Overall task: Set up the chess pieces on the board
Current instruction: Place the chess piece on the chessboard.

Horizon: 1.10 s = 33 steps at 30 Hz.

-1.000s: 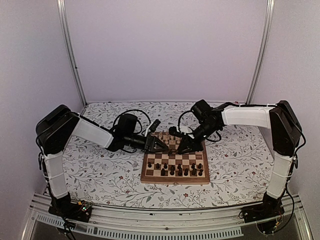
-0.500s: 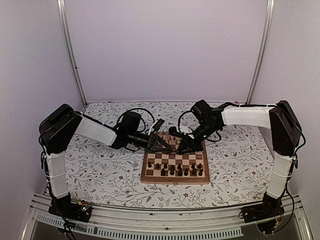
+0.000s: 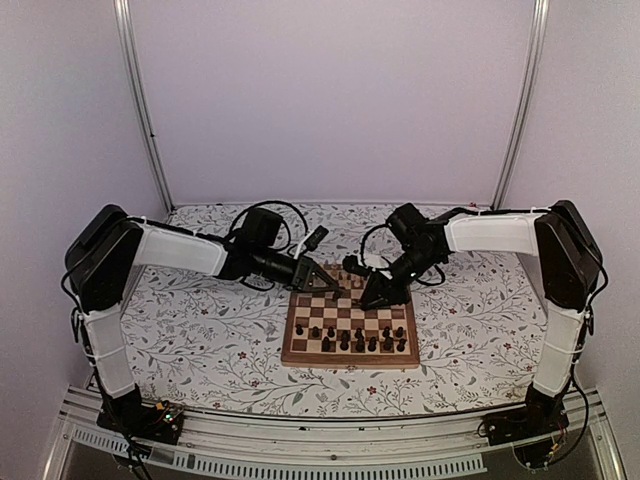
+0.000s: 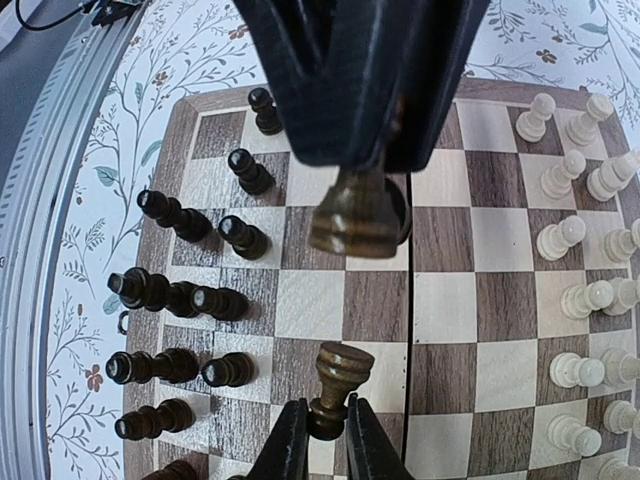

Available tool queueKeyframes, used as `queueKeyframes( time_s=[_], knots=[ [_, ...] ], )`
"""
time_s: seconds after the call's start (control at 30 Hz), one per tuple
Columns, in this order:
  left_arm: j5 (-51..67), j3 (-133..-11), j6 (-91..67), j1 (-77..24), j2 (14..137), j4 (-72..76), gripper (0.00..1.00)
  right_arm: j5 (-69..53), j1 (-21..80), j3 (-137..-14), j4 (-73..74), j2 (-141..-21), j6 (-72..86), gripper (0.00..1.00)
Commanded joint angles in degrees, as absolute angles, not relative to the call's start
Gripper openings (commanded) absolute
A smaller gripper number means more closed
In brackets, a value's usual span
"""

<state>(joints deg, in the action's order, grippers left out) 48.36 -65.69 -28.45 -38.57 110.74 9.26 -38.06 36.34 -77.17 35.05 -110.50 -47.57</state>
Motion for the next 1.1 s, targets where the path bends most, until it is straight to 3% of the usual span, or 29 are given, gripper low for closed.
queueKeyframes(
  time_s=[0.0,0.43,0.8,1.07],
  knots=[
    [45.34,-69.3,-22.66,-38.08,108.14,0.49,0.01,-38.23,36.04,-76.38,34.63,-111.62,-47.64,0.13],
    [34.37,-74.43,-15.93,-38.51,109.74,-15.71,0.01,-32.21,36.03,-77.37,35.61,-111.53,-47.24,0.14],
    [17.77,-91.29,-3.96,-41.41,116.93,-42.13,0.03,-28.83,35.95,-77.27,37.05,-110.3,-48.85,0.14],
    [13.29,-98.17,-1.74,-43.61,122.22,-50.68,0.03,-29.17,35.78,-77.0,37.16,-109.64,-49.31,0.14]
  ],
)
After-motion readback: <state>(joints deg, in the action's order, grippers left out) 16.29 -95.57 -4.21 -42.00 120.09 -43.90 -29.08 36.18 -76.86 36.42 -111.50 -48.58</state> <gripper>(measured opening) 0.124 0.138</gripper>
